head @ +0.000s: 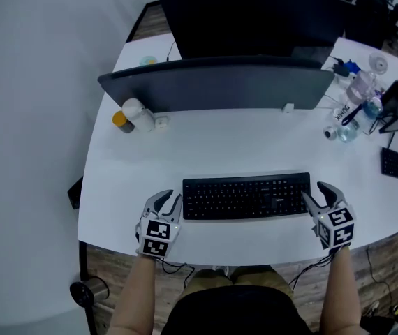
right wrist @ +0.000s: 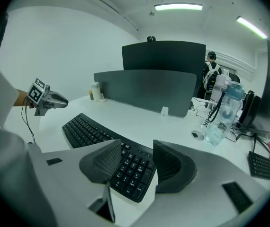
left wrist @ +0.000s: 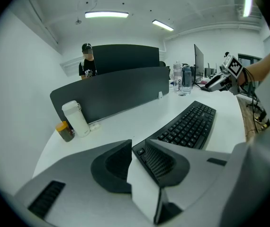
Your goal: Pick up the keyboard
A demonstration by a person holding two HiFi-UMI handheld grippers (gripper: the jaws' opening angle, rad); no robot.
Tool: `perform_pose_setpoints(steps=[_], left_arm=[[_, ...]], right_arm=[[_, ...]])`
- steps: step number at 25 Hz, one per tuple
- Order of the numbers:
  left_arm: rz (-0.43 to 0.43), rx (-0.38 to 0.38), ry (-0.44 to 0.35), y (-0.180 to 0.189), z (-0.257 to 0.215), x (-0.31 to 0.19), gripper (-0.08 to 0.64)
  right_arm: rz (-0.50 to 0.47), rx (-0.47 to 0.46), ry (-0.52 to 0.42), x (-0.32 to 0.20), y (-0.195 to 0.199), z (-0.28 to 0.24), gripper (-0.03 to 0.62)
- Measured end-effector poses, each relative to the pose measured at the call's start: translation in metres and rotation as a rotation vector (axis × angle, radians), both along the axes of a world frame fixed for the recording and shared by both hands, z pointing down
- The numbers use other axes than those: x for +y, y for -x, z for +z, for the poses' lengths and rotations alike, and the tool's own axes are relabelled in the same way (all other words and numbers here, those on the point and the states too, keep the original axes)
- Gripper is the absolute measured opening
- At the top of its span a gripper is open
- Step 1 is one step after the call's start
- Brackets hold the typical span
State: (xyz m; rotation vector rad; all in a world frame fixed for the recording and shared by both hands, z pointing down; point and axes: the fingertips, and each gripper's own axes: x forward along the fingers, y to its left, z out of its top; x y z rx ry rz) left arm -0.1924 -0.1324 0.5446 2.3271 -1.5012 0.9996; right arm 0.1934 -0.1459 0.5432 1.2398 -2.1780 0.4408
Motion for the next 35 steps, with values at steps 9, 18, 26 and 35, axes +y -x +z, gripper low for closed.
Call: perform_pose_setpoints(steps=[9, 18, 26, 35], left_arm=[[-0.047, 0.035, 0.096, 0.003, 0.024, -0.003, 0.139], [-0.065, 0.07, 0.186, 0.002, 0.047, -0.004, 0.175], [-0.066, 0.088, 0.247, 0.004, 0.061, -0.005, 0.185], [-0.054, 0.104, 0.327, 0.002, 0.075, -0.002, 0.213]], right_arm=[[0.019, -0.026, 0.083, -0.001, -0.009, 0.027, 0.212], [0.035, -0.039, 0.158, -0.002, -0.011, 0.053, 0.225], [0.049, -0.025, 0.215, -0.009, -0.021, 0.071, 0.23], [0.046, -0.015, 0.274, -0.012, -0.026, 0.087, 0.23]])
